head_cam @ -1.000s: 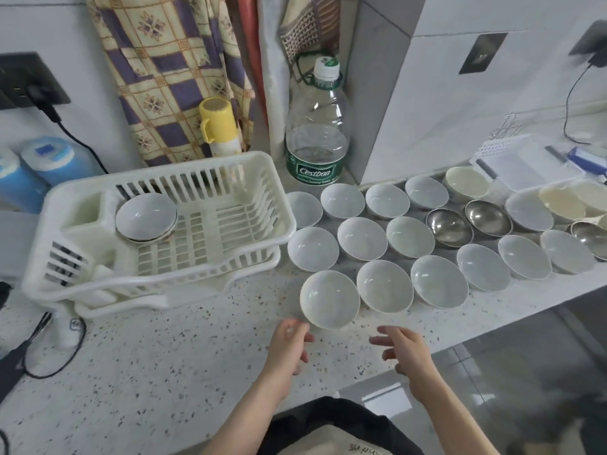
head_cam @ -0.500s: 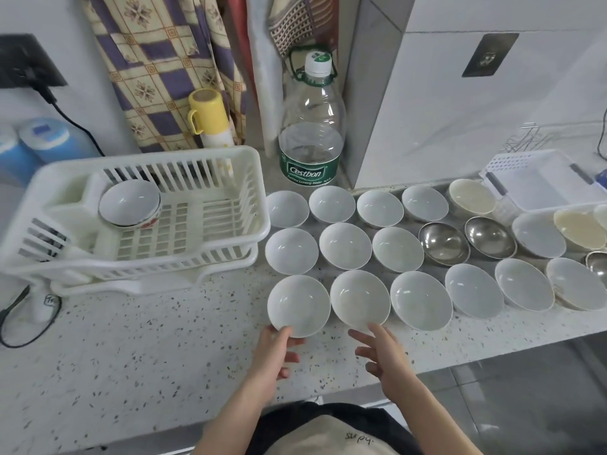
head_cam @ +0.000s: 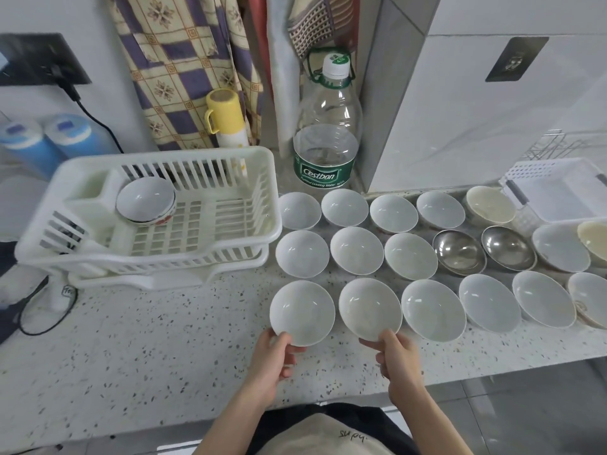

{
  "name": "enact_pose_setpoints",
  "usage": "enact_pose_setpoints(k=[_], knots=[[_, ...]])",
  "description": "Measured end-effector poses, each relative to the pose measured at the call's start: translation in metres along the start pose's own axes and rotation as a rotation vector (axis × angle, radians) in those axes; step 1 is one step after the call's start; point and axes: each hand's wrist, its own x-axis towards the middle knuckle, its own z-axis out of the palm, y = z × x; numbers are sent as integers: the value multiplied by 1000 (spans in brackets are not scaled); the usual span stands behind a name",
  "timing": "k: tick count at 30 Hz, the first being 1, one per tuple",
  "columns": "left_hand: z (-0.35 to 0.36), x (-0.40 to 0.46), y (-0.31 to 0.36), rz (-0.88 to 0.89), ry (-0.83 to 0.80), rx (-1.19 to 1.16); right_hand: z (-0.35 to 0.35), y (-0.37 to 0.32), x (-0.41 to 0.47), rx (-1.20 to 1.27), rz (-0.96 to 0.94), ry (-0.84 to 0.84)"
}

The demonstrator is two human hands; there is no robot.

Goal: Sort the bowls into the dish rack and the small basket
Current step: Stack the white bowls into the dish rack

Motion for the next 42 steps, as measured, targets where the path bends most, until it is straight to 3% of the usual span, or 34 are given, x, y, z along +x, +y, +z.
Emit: enact_pose_setpoints(k=[10, 15, 31, 42], knots=[[-71, -37, 43, 155, -115, -1, 35, -28, -46, 168, -160, 55], [-120, -43, 69, 216, -141, -66, 80, -57, -64, 209, -262, -3], [-295, 0, 164, 471, 115, -280, 282, -124, -85, 141, -429, -223], [-325, 49, 227, 614, 261, -280, 387, -138, -71, -84, -489, -333]])
